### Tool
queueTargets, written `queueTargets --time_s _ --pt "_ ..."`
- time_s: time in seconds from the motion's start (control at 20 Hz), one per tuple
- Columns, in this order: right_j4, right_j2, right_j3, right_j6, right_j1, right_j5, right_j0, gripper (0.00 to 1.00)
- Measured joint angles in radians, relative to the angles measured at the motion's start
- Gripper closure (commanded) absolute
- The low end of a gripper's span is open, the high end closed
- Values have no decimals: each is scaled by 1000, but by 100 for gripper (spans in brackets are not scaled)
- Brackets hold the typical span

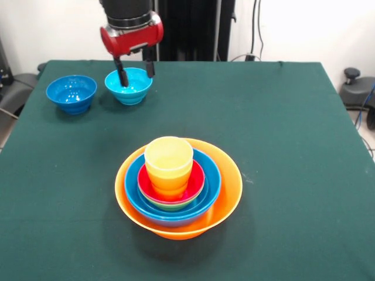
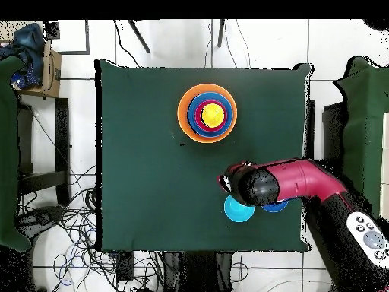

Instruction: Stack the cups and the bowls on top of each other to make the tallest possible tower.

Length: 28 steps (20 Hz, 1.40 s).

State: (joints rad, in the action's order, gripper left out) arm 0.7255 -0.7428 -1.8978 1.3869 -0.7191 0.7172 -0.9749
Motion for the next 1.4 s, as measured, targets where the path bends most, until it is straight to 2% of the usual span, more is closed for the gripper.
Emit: queueTargets --time_s 0.4,0.85,1.4 --pt "1 -10 -14 0 -11 0 -37 0" --pt "2 -10 -14 0 -12 0 -28 0" --pt "39 -10 -15 0 -12 0 -1 0"
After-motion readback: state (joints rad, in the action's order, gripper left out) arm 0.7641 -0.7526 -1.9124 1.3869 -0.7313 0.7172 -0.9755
